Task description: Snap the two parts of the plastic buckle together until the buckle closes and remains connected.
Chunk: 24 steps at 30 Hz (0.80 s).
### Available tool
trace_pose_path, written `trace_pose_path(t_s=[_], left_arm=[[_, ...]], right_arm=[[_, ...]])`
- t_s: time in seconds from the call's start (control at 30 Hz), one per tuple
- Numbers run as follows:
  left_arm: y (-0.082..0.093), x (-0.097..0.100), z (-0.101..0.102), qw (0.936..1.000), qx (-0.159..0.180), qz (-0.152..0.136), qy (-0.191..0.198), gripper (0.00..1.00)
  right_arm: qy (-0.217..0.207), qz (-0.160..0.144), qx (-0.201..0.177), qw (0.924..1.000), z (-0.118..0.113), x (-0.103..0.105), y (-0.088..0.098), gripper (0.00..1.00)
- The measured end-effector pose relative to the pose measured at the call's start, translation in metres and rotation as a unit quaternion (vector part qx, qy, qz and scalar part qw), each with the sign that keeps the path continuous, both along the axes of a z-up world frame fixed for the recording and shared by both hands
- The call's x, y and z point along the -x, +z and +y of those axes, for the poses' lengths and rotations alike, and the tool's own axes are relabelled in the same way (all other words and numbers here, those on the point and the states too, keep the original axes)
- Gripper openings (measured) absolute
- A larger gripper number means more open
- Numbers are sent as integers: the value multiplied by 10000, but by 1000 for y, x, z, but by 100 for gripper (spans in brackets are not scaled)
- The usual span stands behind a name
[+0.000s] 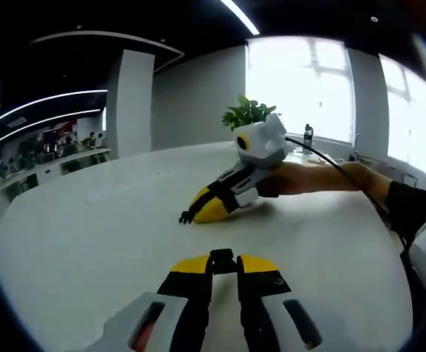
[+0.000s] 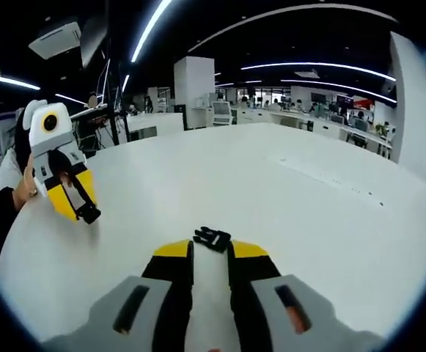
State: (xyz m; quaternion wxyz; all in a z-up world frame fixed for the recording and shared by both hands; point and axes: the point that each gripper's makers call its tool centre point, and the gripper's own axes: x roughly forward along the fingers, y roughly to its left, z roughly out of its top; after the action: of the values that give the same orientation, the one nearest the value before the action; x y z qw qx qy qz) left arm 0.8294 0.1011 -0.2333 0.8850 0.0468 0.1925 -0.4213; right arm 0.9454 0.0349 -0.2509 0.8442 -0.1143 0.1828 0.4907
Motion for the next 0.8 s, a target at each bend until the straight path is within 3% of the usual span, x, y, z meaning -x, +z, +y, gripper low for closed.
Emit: trace_pose_path(t_s=[0.27,0.4,0.47,0.67,0.8], left_arm=[[0,0,0,10000,1,6,6,12],[-1,0,0,10000,-16,15,5,13],[-1,-1,0,10000,-19,14,4,13],[0,-1,-1,10000,-22,11,8,13],[0,-2,-1,10000,-28,10,4,13]], right_arm=[[32,246,-157,9996,2,8,1,18],[112,209,-114,9997,4,10,3,18],[145,127,-80,9998,4,9,5,18],[276,-556,228,9978,0,1,16,19],[382,-590,405,9967,1,4,9,20]])
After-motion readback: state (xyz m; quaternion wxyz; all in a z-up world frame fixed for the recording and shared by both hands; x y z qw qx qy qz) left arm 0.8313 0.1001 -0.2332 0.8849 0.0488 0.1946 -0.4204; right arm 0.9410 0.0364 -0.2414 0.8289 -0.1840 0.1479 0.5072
